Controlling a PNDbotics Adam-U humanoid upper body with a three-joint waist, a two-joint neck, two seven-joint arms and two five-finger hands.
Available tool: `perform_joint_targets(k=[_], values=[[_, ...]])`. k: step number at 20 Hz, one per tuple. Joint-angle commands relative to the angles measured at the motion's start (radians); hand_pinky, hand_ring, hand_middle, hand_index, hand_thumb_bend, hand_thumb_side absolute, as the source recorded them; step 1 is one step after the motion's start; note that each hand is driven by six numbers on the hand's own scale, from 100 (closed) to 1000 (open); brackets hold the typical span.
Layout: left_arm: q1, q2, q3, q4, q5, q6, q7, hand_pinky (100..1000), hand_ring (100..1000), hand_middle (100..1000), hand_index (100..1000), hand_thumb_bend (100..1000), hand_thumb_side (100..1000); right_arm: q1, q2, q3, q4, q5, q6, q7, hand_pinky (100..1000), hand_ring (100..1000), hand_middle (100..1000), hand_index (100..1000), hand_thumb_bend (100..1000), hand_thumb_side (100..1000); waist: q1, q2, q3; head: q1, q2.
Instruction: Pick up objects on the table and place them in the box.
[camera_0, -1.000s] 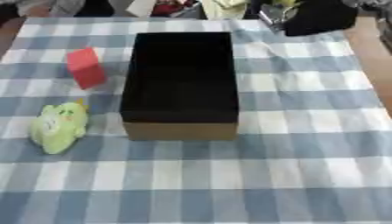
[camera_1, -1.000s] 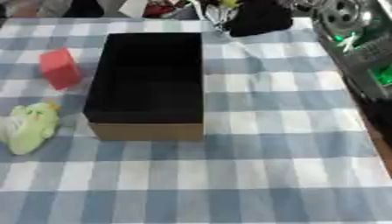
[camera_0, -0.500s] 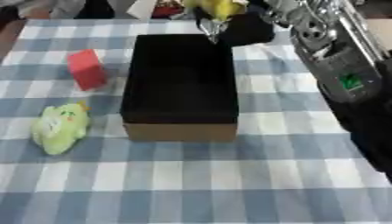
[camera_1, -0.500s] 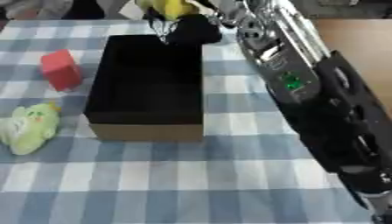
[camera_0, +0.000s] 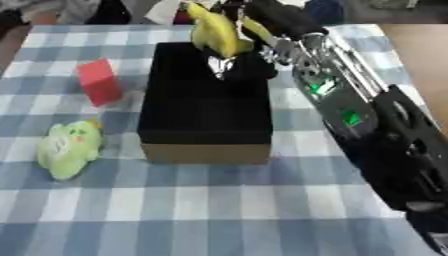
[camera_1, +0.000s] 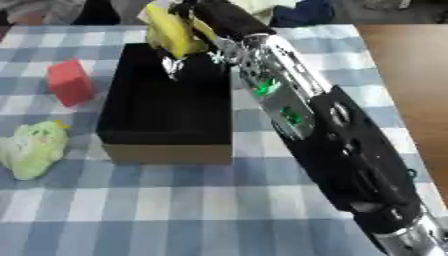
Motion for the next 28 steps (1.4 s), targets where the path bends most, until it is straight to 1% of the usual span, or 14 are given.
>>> perform_joint_targets(k=[1, 7, 10, 13, 15, 17, 19, 20, 21, 23, 24, 28], values=[[-0.016, 0.026, 0.005, -0.016, -0.004, -0.003, 0.001, 719, 919, 836, 866, 160, 1000, -0.007, 0.014, 0.013, -0.001, 0.026, -0.02, 0.014, 832, 856, 826, 847, 100, 521, 0.003, -0.025, 0.0, 0.005, -0.001], [-0.017, 0.025, 0.005, -0.016, -0.005, -0.003, 0.001, 718, 919, 836, 865, 162, 1000, 0.004, 0.032, 0.043, 0.033, 0.092, -0.057, 0.048, 843, 864, 830, 865, 100, 504, 0.001, -0.027, 0.002, 0.007, -0.001], [-0.016, 0.024, 0.006, -0.016, -0.005, -0.002, 0.002, 717, 919, 835, 865, 163, 1000, 0.006, 0.035, 0.056, 0.052, 0.125, -0.079, 0.062, 858, 876, 841, 875, 100, 523, 0.001, -0.028, 0.001, 0.01, -0.004], [-0.017, 0.024, 0.004, -0.016, -0.004, -0.002, 0.001, 717, 919, 835, 865, 162, 1000, 0.004, 0.042, 0.065, 0.082, 0.165, -0.099, 0.076, 868, 888, 854, 890, 100, 530, 0.001, -0.029, 0.0, 0.009, -0.001], [-0.018, 0.023, 0.003, -0.016, -0.005, -0.002, 0.001, 717, 919, 835, 865, 163, 1000, 0.001, 0.045, 0.066, 0.109, 0.199, -0.105, 0.08, 879, 906, 872, 909, 155, 548, 0.001, -0.029, 0.002, 0.004, 0.0], [-0.017, 0.023, 0.004, -0.016, -0.005, -0.001, 0.001, 716, 919, 835, 865, 164, 1000, -0.004, 0.049, 0.064, 0.138, 0.238, -0.113, 0.085, 896, 923, 893, 925, 265, 576, 0.002, -0.03, 0.004, 0.001, 0.0], [-0.017, 0.023, 0.004, -0.016, -0.005, -0.001, 0.001, 716, 919, 835, 865, 164, 1000, -0.01, 0.052, 0.059, 0.163, 0.274, -0.129, 0.096, 901, 929, 903, 932, 334, 592, 0.003, -0.031, 0.005, 0.0, 0.002], [-0.017, 0.023, 0.003, -0.016, -0.005, -0.001, 0.001, 716, 919, 835, 865, 165, 1000, -0.013, 0.054, 0.057, 0.17, 0.29, -0.137, 0.1, 908, 937, 913, 941, 401, 617, 0.003, -0.032, 0.005, 0.0, 0.003], [-0.018, 0.023, 0.003, -0.016, -0.005, -0.001, 0.001, 716, 919, 835, 865, 166, 1000, -0.016, 0.055, 0.054, 0.173, 0.303, -0.147, 0.104, 917, 946, 921, 948, 480, 661, 0.004, -0.032, 0.005, 0.0, 0.003], [-0.018, 0.023, 0.003, -0.016, -0.005, -0.001, 0.001, 716, 919, 835, 865, 167, 1000, -0.019, 0.056, 0.049, 0.173, 0.316, -0.165, 0.113, 928, 958, 932, 957, 577, 722, 0.005, -0.034, 0.005, 0.001, 0.005], [-0.018, 0.023, 0.004, -0.016, -0.005, -0.001, 0.001, 716, 919, 835, 865, 167, 1000, -0.021, 0.056, 0.047, 0.17, 0.318, -0.172, 0.118, 931, 960, 935, 959, 590, 750, 0.006, -0.034, 0.005, 0.002, 0.005], [-0.017, 0.023, 0.004, -0.016, -0.005, 0.0, 0.001, 716, 919, 835, 865, 170, 1000, -0.029, 0.051, 0.032, 0.146, 0.304, -0.179, 0.134, 944, 971, 943, 972, 681, 811, 0.007, -0.037, 0.004, 0.003, 0.006]])
